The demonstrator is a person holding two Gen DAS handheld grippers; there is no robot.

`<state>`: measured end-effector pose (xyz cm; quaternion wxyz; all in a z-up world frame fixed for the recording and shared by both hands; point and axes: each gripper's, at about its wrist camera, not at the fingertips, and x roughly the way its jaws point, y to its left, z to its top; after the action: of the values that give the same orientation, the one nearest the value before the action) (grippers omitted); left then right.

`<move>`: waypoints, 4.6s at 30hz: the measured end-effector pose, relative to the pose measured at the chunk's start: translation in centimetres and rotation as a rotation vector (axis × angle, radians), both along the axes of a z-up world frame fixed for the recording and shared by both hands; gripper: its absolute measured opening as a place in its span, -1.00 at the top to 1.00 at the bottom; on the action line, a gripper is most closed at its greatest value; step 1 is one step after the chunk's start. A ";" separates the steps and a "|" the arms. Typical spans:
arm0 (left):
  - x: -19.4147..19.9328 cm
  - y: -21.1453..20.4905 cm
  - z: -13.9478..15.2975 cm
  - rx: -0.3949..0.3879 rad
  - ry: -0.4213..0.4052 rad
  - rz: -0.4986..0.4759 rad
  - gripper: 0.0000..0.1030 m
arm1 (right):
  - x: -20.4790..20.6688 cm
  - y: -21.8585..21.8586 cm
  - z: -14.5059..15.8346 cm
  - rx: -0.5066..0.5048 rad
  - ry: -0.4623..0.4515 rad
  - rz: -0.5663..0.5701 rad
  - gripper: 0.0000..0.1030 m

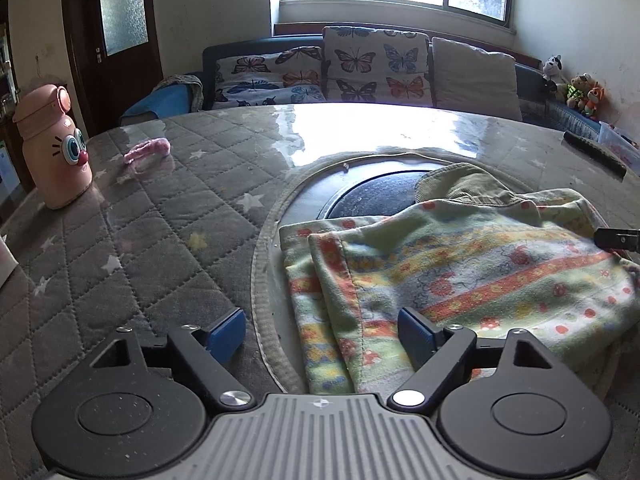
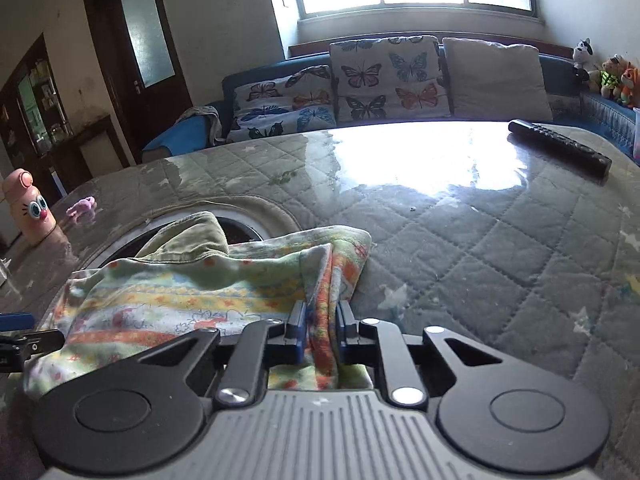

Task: Fold clothes

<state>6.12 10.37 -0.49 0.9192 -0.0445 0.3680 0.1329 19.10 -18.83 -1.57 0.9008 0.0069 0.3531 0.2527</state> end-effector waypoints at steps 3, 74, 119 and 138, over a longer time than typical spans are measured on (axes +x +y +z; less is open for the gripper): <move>-0.2 -0.3 0.1 -0.010 -0.002 -0.024 -0.50 | -1.3 -1.1 0.2 -0.002 -0.013 -0.016 0.78; -0.2 -0.3 1.0 -0.653 0.008 -0.079 -0.47 | -17.9 9.1 5.5 -0.113 -0.267 0.630 0.82; 0.4 -1.4 0.5 -0.545 0.030 -0.031 0.77 | -2.4 -8.1 0.2 -0.007 -0.037 -0.071 0.80; 7.1 -12.4 6.4 -0.431 -0.044 -0.286 0.84 | -6.4 -16.7 7.9 0.012 -0.275 -0.268 0.87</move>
<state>13.22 -1.99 5.91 0.9057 -0.1897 0.3702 -0.0810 12.72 -35.49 6.36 0.9661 0.0244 0.2210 0.1313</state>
